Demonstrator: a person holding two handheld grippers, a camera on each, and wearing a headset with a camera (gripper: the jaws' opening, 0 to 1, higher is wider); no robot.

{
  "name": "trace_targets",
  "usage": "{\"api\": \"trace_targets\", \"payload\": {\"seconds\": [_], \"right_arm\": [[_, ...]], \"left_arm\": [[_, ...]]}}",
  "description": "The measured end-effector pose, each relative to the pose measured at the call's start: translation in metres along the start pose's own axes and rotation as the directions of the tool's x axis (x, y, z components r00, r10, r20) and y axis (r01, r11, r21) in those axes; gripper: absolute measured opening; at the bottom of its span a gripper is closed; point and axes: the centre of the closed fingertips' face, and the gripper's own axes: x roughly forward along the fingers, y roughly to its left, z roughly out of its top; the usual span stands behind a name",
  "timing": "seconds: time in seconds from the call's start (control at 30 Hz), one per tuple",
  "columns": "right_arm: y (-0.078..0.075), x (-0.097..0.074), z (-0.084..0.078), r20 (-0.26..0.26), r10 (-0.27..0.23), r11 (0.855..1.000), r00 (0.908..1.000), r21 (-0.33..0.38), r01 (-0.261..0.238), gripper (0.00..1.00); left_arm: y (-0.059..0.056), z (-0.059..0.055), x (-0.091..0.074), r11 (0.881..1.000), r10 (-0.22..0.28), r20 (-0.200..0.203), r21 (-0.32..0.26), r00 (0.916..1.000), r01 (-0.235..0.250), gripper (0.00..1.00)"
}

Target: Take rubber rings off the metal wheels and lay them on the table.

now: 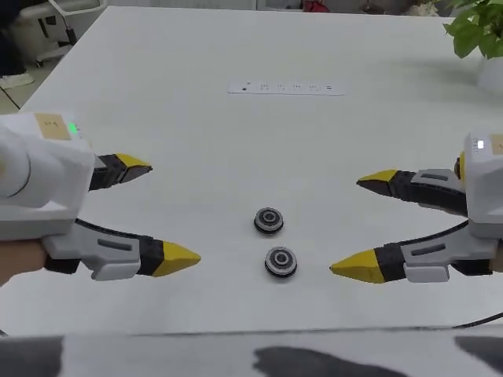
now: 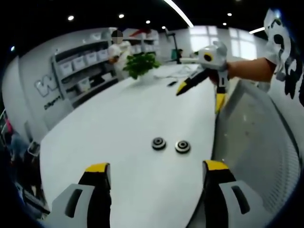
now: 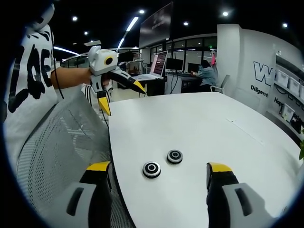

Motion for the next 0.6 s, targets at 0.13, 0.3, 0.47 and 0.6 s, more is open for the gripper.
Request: {"api": "trace_targets", "payload": {"seconds": [0.13, 0.3, 0.47, 0.6], "right_arm": [[-0.003, 0.002, -0.002, -0.006, 0.004, 1.000, 1.0000, -0.007, -0.004, 0.76], [-0.006, 0.004, -0.003, -0.011, 0.008, 1.000, 0.9999, -0.015, -0.008, 0.75], [-0.010, 0.007, -0.005, -0.017, 0.007, 1.000, 0.9998, -0.023, -0.007, 0.74], [-0.011, 0.010, -0.006, -0.017, 0.013, 0.999, 0.9998, -0.029, -0.013, 0.73]], "left_arm": [[0.001, 0.002, 0.004, 1.000, -0.007, 0.002, 0.010, 1.0000, 0.007, 0.80], [0.001, 0.004, 0.009, 1.000, -0.014, 0.001, 0.020, 0.9999, 0.014, 0.80], [0.002, 0.006, 0.013, 1.000, -0.025, 0.010, 0.011, 0.9996, 0.025, 0.80], [0.003, 0.007, 0.017, 0.999, -0.031, 0.012, 0.011, 0.9995, 0.031, 0.79]]}}
